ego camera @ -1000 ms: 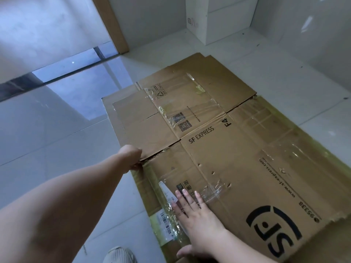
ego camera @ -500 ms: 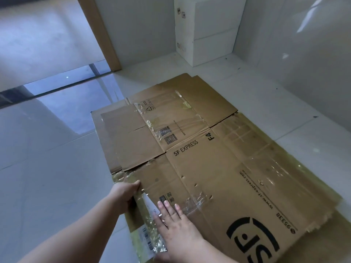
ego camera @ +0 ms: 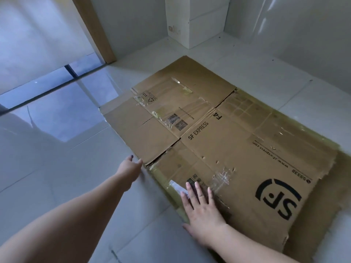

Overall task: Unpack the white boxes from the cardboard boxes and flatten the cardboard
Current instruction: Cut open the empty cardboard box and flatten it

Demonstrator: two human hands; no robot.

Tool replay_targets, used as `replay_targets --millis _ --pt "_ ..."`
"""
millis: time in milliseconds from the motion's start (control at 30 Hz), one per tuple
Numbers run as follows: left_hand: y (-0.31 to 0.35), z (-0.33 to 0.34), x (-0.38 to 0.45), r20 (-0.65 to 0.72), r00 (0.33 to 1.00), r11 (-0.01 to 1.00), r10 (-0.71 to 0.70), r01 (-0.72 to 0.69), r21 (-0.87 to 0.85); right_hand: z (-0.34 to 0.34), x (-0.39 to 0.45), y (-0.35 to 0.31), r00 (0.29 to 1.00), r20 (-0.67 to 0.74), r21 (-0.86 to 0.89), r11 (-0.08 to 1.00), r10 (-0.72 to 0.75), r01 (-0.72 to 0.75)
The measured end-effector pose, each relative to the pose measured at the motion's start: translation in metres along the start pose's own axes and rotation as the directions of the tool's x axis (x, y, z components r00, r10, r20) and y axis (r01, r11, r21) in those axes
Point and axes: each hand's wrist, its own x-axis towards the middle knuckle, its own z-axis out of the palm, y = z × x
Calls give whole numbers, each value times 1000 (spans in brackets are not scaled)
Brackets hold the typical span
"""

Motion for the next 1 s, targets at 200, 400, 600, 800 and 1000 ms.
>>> replay_targets --millis 200,400,600,800,1000 --pt "23 13 45 -24 995 951 101 -90 297 29 12 0 987 -93 84 989 131 -123" --pt "39 21 47 -108 994 887 32 21 462 20 16 5 977 -46 139 970 209 -201" --pt "47 18 44 -134 970 795 201 -82 600 4 20 3 959 -114 169 956 259 -238" --pt "51 27 34 459 712 183 531 -626 758 -25 15 69 809 -193 209 829 555 -519" --pt "49 34 44 565 713 42 414 -635 771 3 -15 110 796 76 199 773 600 -602"
